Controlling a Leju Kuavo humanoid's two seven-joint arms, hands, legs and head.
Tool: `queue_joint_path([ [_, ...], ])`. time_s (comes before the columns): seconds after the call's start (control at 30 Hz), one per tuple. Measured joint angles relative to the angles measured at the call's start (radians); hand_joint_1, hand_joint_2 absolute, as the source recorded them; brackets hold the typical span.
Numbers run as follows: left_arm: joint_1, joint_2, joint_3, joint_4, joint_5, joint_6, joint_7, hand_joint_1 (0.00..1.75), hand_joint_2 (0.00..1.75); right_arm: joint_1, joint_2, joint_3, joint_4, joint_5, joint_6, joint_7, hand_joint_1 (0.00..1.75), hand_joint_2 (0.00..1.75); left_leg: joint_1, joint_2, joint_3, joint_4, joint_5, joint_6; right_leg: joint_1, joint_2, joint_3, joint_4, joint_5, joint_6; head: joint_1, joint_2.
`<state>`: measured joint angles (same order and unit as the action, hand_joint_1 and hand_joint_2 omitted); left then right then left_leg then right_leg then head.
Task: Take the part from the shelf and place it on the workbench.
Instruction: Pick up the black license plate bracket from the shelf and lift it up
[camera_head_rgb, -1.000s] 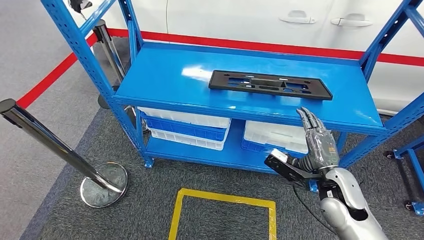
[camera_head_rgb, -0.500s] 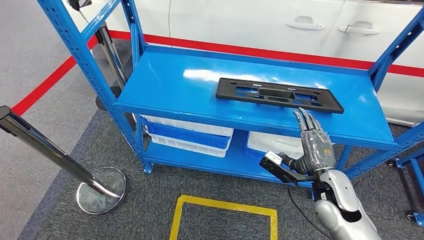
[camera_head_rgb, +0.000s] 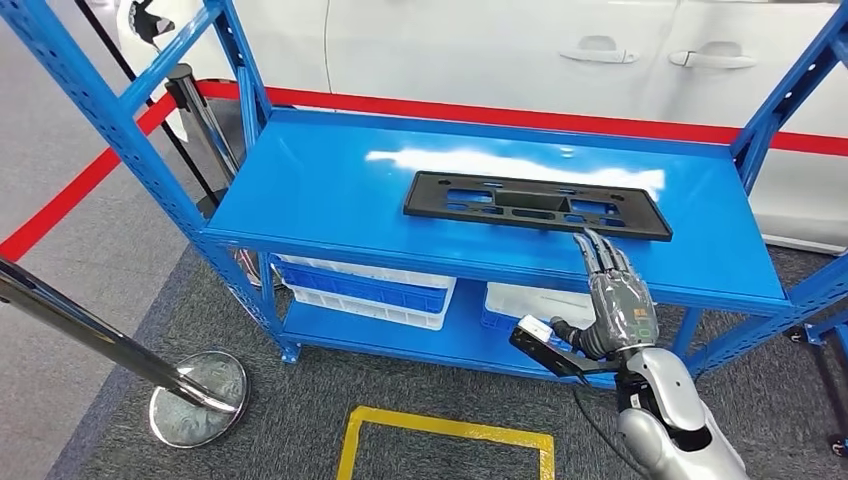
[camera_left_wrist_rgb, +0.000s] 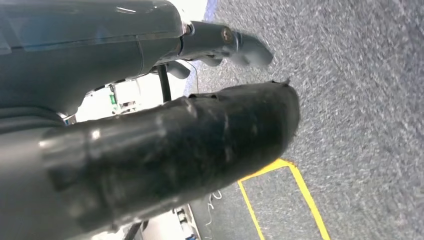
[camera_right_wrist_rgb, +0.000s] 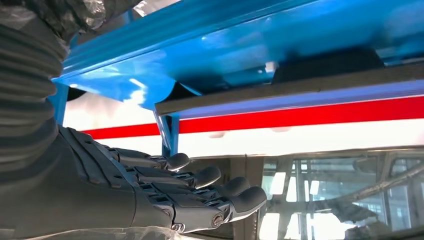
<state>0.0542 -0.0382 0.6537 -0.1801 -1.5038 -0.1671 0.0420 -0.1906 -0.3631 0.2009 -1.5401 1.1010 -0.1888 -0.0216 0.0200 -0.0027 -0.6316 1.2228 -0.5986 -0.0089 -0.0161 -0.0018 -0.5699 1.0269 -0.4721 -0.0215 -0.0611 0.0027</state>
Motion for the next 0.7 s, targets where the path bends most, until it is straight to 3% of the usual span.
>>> queue_joint_path([
  [0.03, 0.001, 0.0, 0.0, 0.0, 0.0, 0.0, 0.0, 0.0, 0.0, 0.0, 0.004, 0.002, 0.003, 0.0, 0.0, 0.0, 0.0, 1.75, 0.0, 0.0, -0.039, 0.054, -0.008, 0.0, 0.003, 0.0, 0.004, 0.0, -0.004, -0.004, 0.0, 0.0],
  [0.07, 0.002, 0.001, 0.0, 0.0, 0.0, 0.0, 0.0, 0.0, 0.0, 0.001, 0.007, 0.004, 0.005, 0.0, 0.0, 0.0, 0.0, 1.75, 0.0, 0.0, -0.062, 0.073, 0.004, 0.001, 0.006, 0.001, 0.009, 0.001, -0.008, -0.006, 0.0, 0.0],
  [0.1, 0.003, 0.001, 0.0, 0.0, 0.0, 0.0, 0.0, 0.0, 0.0, 0.001, 0.009, 0.006, 0.007, 0.0, 0.0, 0.0, 0.0, 1.75, -0.001, 0.0, -0.067, 0.056, 0.034, 0.005, 0.009, 0.002, 0.014, 0.001, -0.013, -0.006, 0.0, 0.0],
  [0.17, 0.003, 0.001, -0.001, 0.0, 0.0, -0.001, 0.0, 0.0, 0.0, 0.001, 0.012, 0.008, 0.01, 0.001, 0.0, 0.001, 0.0, 1.75, -0.005, 0.0, -0.029, -0.061, 0.119, 0.018, 0.013, 0.004, 0.029, 0.001, -0.024, -0.006, 0.0, 0.0],
  [0.23, 0.002, 0.004, -0.001, 0.0, 0.0, -0.001, 0.0, 0.0, 0.0, 0.0, 0.015, 0.009, 0.012, 0.002, 0.0, 0.001, 0.0, 1.75, -0.012, 0.0, 0.012, -0.16, 0.157, 0.032, 0.016, 0.006, 0.034, 0.003, -0.033, -0.001, 0.001, 0.0],
  [0.3, 0.002, 0.006, -0.001, 0.0, 0.0, -0.001, 0.0, 0.0, 0.0, -0.001, 0.017, 0.011, 0.013, 0.002, -0.001, 0.001, 0.0, 1.75, -0.018, 0.0, 0.024, -0.189, 0.152, 0.038, 0.016, 0.007, 0.032, 0.001, -0.036, 0.008, 0.0, 0.0],
  [0.4, 0.003, 0.006, -0.006, 0.0, 0.0, 0.0, -0.001, 0.0, 0.0, -0.004, 0.018, 0.014, 0.013, 0.002, -0.002, 0.001, 0.0, 1.75, -0.009, 0.0, 0.044, -0.215, 0.154, 0.047, 0.016, 0.004, 0.033, 0.014, -0.053, 0.024, 0.002, 0.0],
  [0.47, 0.003, 0.006, -0.008, 0.0, 0.0, 0.0, -0.002, 0.0, 0.0, -0.008, 0.018, 0.014, 0.013, 0.002, -0.002, 0.001, 0.0, 1.75, -0.005, 0.001, 0.059, -0.227, 0.153, 0.054, 0.012, 0.003, -0.01, 0.105, -0.096, 0.034, 0.004, 0.0],
  [0.53, 0.002, 0.005, -0.009, 0.0, 0.0, 0.0, -0.002, 0.0, 0.0, -0.008, 0.018, 0.016, 0.015, 0.003, -0.002, 0.001, 0.0, 1.75, -0.005, 0.001, 0.066, -0.228, 0.145, 0.058, 0.004, 0.003, -0.084, 0.227, -0.134, 0.044, 0.005, 0.0],
  [0.57, 0.002, 0.006, -0.01, 0.0, 0.0, 0.0, -0.003, 0.0, 0.0, -0.007, 0.019, 0.017, 0.016, 0.003, -0.002, 0.001, 0.0, 1.75, -0.004, 0.001, 0.071, -0.227, 0.141, 0.058, 0.0, 0.003, -0.108, 0.257, -0.13, 0.048, 0.005, 0.0],
  [0.6, 0.002, 0.006, -0.01, 0.0, 0.0, 0.0, -0.003, 0.0, 0.0, -0.007, 0.019, 0.018, 0.017, 0.003, -0.002, 0.001, 0.0, 1.75, -0.004, 0.0, 0.077, -0.226, 0.135, 0.056, -0.005, 0.003, -0.115, 0.251, -0.107, 0.052, 0.005, 0.0],
  [0.7, 0.003, 0.006, -0.015, 0.0, 0.0, 0.0, -0.006, 0.0, 0.0, -0.009, 0.021, 0.02, 0.019, 0.003, -0.002, 0.001, 0.0, 1.75, -0.002, -0.001, 0.1, -0.219, 0.113, 0.043, -0.012, 0.001, -0.053, 0.08, 0.005, 0.057, 0.005, 0.0],
])
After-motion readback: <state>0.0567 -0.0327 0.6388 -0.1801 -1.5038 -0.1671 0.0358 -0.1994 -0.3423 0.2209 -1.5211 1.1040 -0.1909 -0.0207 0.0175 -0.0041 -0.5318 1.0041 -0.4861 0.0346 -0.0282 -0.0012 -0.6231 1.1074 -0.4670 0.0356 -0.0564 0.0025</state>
